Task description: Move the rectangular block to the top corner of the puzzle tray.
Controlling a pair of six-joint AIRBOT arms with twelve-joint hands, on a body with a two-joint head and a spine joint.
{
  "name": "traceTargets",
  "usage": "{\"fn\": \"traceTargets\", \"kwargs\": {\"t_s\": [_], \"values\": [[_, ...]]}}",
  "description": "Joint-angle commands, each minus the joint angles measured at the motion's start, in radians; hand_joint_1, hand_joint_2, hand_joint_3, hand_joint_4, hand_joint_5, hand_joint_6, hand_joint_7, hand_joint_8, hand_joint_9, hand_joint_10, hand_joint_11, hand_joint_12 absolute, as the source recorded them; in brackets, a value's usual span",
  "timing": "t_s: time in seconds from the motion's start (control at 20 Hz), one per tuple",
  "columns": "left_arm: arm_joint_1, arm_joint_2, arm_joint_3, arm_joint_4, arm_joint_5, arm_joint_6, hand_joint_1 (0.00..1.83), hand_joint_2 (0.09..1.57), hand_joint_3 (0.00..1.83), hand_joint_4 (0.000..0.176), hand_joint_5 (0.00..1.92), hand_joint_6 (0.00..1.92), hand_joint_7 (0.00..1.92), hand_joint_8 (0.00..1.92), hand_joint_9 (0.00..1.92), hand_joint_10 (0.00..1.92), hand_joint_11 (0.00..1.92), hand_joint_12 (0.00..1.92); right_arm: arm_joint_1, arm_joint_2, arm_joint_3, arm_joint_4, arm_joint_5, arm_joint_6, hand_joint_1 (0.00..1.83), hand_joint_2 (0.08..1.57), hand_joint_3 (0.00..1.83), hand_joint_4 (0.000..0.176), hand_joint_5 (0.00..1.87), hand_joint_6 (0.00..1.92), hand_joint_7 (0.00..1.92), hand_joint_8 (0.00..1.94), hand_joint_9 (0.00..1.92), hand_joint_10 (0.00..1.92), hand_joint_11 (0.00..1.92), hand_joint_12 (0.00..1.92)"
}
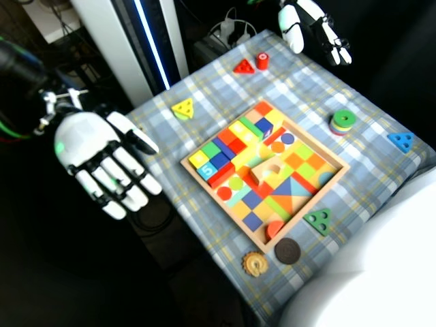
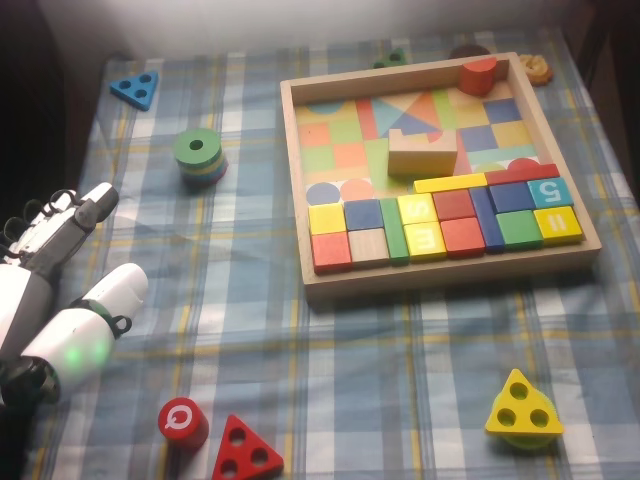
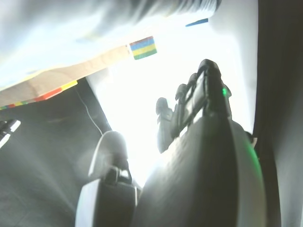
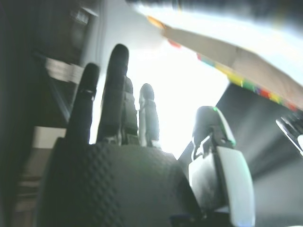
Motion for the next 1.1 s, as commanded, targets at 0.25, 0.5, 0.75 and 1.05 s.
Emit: {"fn": "traceTargets", "kwargs": {"t_s": [0.25,0.5,0.75,1.05], "values": [[-0.003,0.0,0.003,0.044,-0.096,-0.007,0.43,1.38,0.0,0.064,0.31,0.01,0.14,0.01,0.0,0.0,0.0,0.0,0.022,0.111,0.055,-0.161,-0.043,0.14,0.63,1.12,0.0,0.023,0.19,0.0,0.18,0.0,0.18,0.0,0.0,0.79],[-0.004,0.001,0.003,0.043,-0.086,-0.007,0.41,1.38,0.0,0.08,0.31,0.0,0.14,0.0,0.0,0.0,0.0,0.0,0.072,0.154,0.151,-0.311,-0.172,0.349,0.79,1.08,0.0,0.019,0.1,0.0,0.15,0.0,0.21,0.01,0.0,0.94],[-0.003,0.001,0.003,0.04,-0.082,-0.007,0.38,1.38,0.0,0.077,0.3,0.0,0.15,0.0,0.0,0.0,0.0,0.0,0.358,0.159,0.253,-0.567,-0.454,0.375,1.03,1.09,0.0,0.057,0.0,0.0,0.46,0.05,0.56,0.16,0.08,1.37],[0.001,0.0,0.004,0.04,-0.083,-0.007,0.36,1.38,0.0,0.079,0.3,0.0,0.14,0.0,0.0,0.0,0.0,0.0,0.635,0.039,0.413,-0.957,-0.713,0.632,0.93,1.12,0.0,0.098,0.0,0.0,0.64,0.17,0.51,1.04,0.38,1.61]]}}
